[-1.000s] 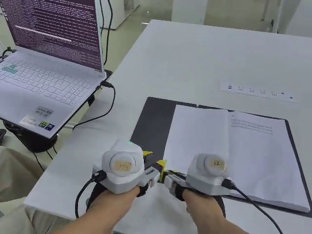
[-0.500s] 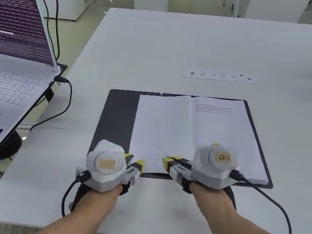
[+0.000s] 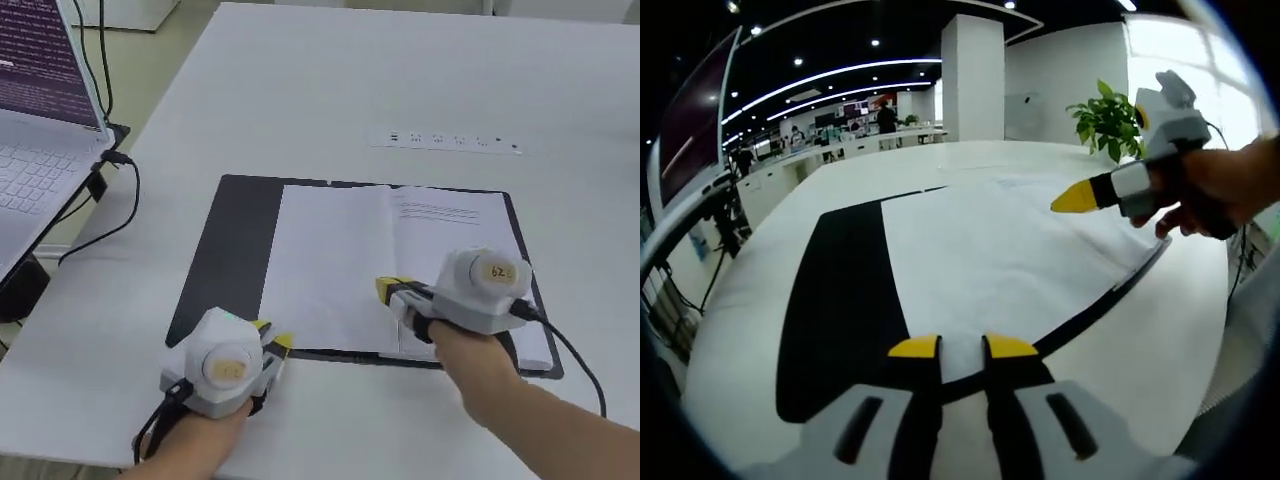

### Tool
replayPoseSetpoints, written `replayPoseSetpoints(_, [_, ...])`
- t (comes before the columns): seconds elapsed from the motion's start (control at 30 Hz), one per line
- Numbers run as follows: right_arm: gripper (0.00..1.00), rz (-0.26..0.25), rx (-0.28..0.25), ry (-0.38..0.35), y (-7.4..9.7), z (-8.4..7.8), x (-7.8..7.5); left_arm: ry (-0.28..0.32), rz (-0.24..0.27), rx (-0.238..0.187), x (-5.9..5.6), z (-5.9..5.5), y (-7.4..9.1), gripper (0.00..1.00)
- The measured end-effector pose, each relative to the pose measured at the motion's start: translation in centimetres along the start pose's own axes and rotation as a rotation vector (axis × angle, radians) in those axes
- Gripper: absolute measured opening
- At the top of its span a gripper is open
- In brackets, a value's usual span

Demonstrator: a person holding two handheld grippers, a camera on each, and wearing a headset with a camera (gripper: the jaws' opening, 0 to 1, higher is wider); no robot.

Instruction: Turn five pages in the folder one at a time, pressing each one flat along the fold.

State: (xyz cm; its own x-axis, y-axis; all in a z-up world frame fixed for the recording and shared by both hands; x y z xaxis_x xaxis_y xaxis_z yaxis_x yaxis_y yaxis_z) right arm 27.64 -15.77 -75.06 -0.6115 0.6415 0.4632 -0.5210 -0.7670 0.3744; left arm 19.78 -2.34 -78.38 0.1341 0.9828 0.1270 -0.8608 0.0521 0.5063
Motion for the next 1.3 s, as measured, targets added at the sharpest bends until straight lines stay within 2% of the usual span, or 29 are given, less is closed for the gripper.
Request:
replayPoseSetpoints(0.1, [0.00, -0.008, -0.001, 0.003, -0.8, 0.7, -1.4, -0.001, 0.008, 0.003, 0.0, 0.0, -0.1, 0.15])
replayPoseSetpoints(0.27, [0.00, -0.041, -0.041, -0.063, -1.9, 2.2, -4.0, 0.007, 0.019, 0.001, 0.1, -0.1, -0.2, 0.15])
replayPoseSetpoints(0.4, [0.00, -0.055, -0.039, -0.076, -2.5, 2.5, -5.3, 0.013, 0.026, -0.005, 0.1, -0.1, -0.2, 0.15])
replayPoseSetpoints(0.53, [0.00, -0.046, -0.041, -0.109, -3.3, 2.7, -5.9, 0.017, 0.028, -0.010, 0.1, -0.2, -0.3, 0.15])
replayPoseSetpoints(0.73, [0.00, -0.034, -0.042, -0.127, -4.0, 3.2, -5.3, 0.014, 0.027, -0.014, 0.1, -0.1, -0.2, 0.15])
replayPoseSetpoints(0.9, [0.00, -0.031, -0.065, -0.126, -4.3, 4.1, -5.0, 0.027, 0.030, -0.012, 0.1, -0.2, -0.2, 0.15])
replayPoseSetpoints(1.07, [0.00, -0.045, -0.083, -0.120, -4.7, 5.1, -5.8, 0.032, 0.034, -0.016, 0.1, -0.2, -0.2, 0.15])
replayPoseSetpoints(1.1, [0.00, -0.048, -0.083, -0.126, -5.0, 5.3, -6.7, 0.036, 0.035, -0.016, 0.1, -0.2, -0.2, 0.15])
replayPoseSetpoints(1.3, [0.00, -0.059, -0.079, -0.114, -6.0, 6.4, -7.7, 0.034, 0.035, -0.019, 0.1, -0.1, -0.1, 0.15])
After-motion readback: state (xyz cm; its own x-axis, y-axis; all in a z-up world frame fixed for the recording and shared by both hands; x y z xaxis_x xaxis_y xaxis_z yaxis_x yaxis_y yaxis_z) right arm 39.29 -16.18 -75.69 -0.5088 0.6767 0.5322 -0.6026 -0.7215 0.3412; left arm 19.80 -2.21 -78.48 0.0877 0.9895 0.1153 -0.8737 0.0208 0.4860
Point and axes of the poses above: the centre of the closed fingertips' face, and the gripper's own axes: y roughly backward along the fingers, x roughly to its left, z roughly out of its top, the point moved 1 cm from there along y, roughly backward along the fingers, and after that the axes turned 15 degrees about z, right-handed, at the moved point
